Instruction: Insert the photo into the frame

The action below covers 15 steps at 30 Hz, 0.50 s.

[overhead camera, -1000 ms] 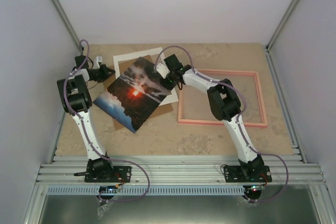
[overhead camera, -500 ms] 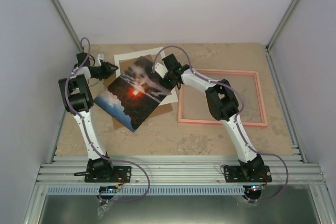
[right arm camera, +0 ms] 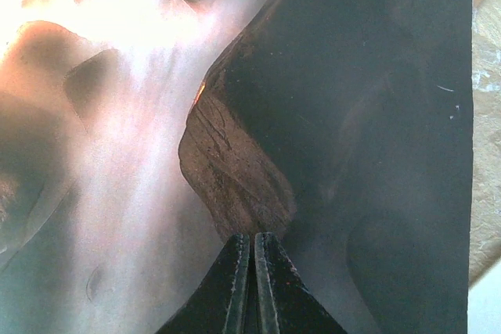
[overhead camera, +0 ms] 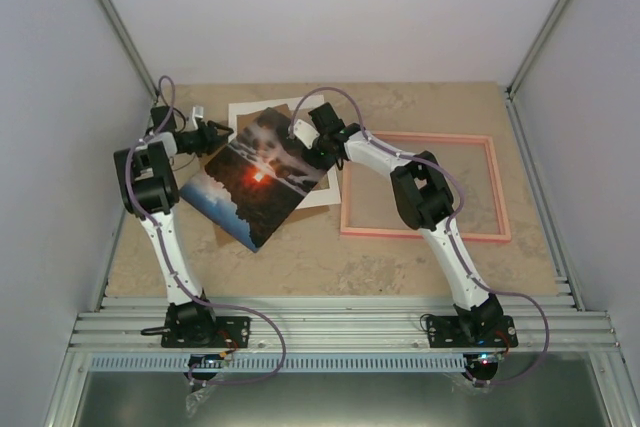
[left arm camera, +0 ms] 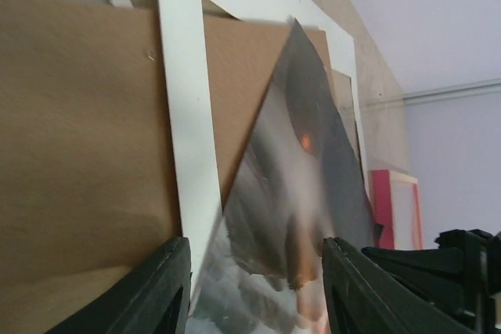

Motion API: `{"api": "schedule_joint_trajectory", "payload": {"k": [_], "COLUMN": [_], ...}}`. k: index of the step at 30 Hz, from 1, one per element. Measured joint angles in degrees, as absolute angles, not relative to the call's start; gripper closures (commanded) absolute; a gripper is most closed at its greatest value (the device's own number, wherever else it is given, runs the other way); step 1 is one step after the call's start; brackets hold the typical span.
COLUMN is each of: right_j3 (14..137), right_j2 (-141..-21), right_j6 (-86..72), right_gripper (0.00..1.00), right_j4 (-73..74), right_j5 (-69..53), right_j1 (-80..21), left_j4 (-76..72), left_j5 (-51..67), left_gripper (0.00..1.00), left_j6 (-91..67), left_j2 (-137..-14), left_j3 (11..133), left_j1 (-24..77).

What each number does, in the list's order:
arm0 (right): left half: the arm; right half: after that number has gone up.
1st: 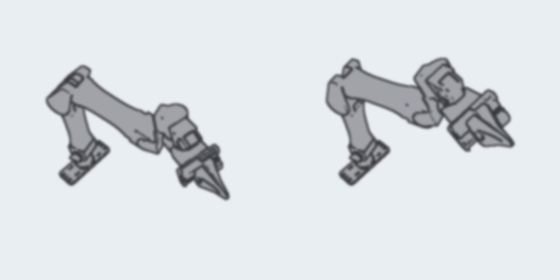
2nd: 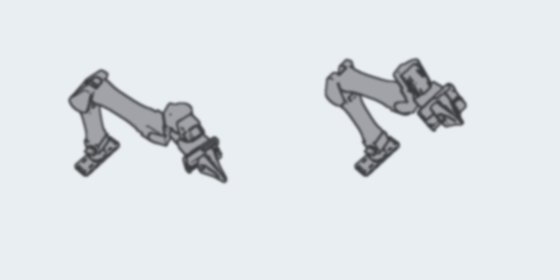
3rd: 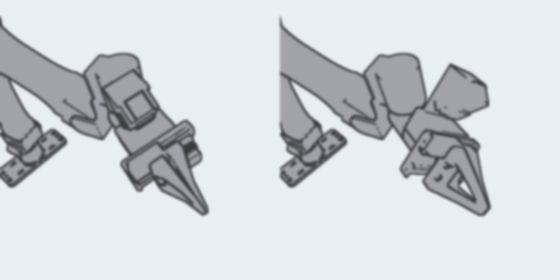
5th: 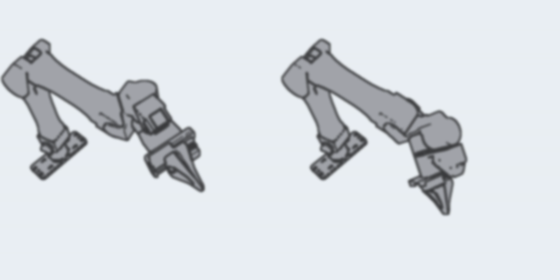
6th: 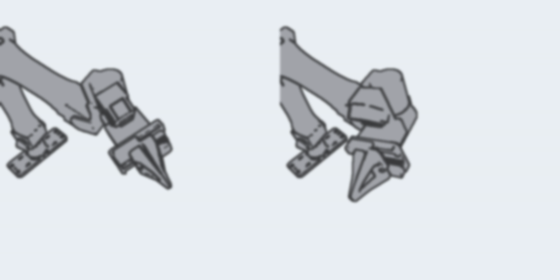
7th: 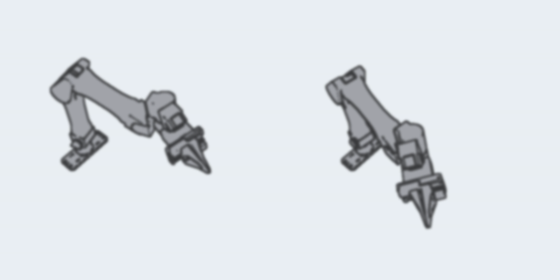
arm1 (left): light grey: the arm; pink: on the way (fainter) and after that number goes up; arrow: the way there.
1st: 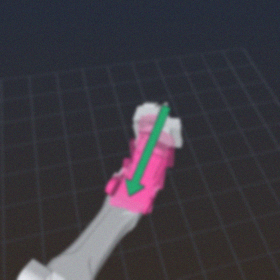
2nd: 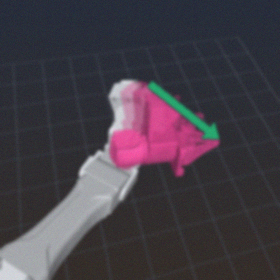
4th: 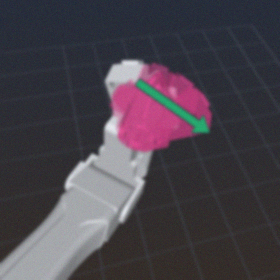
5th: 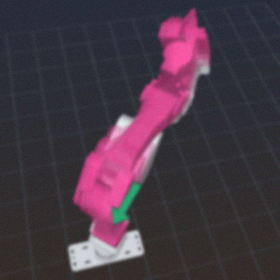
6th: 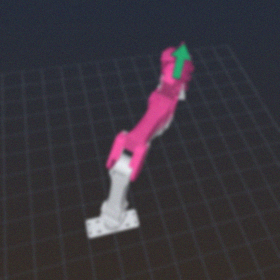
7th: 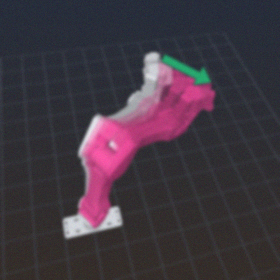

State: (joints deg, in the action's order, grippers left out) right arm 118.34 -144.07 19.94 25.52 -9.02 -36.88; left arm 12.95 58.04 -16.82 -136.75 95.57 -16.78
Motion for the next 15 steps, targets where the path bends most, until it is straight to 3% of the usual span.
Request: {"api": "schedule_joint_trajectory", "payload": {"k": [8,12,15], "right_j3": [118.48,118.5,117.8], "right_j2": [-144.18,-144.2,-144.0], "right_j6": [19.97,20.23,20.6], "right_gripper": [0.93,0.86,0.76], "right_j4": [25.32,25.28,24.88], "right_j5": [-9.85,-11.99,-16.32], "right_j1": [-36.88,-36.84,-36.84], "left_j4": [11.51,14.74,17.87], "left_j5": [59.27,53.6,45.3], "left_gripper": [0.46,0.46,0.31], "left_j6": [-17.65,-14.68,-8.88], "left_j2": [-136.29,-134.69,-131.79], "left_j3": [94.11,94.43,94.06], "left_j1": [-15.42,-14.41,-13.19]}}
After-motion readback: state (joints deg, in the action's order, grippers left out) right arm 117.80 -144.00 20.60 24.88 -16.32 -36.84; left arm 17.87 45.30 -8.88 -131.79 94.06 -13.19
